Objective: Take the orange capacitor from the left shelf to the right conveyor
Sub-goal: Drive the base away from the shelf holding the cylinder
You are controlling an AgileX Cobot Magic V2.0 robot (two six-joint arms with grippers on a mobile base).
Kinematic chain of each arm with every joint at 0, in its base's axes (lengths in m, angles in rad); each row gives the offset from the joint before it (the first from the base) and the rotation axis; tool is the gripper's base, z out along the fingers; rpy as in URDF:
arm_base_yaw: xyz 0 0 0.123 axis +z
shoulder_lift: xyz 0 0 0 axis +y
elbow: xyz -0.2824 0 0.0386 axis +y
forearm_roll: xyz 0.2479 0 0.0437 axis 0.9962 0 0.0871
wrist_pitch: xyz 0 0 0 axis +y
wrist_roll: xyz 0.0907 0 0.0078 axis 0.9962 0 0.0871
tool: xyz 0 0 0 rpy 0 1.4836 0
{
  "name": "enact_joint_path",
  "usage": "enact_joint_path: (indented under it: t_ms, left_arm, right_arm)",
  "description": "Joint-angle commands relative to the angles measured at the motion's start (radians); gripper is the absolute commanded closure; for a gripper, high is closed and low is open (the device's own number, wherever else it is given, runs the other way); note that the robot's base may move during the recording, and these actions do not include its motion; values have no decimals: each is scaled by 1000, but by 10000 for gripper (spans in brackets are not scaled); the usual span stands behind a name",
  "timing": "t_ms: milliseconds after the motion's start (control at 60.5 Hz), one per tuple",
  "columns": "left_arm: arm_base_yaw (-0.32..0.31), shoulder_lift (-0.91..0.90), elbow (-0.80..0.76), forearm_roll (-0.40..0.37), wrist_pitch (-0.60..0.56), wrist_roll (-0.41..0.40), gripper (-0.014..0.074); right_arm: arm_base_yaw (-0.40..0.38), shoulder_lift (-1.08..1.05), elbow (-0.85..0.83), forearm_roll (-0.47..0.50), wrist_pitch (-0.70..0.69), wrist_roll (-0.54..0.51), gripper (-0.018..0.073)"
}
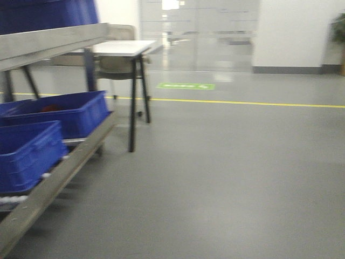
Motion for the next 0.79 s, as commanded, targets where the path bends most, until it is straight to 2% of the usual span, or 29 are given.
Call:
enact_joint_path:
  t_ms: [0,777]
  left_arm:
    - [-4,-11,-6,-2,-84,0,723]
    - [-4,-11,-6,-2,-84,0,723]
  right_arm:
    - [-1,11,-33,-8,-90,-7,504]
    - [-1,11,-33,-8,-90,-7,504]
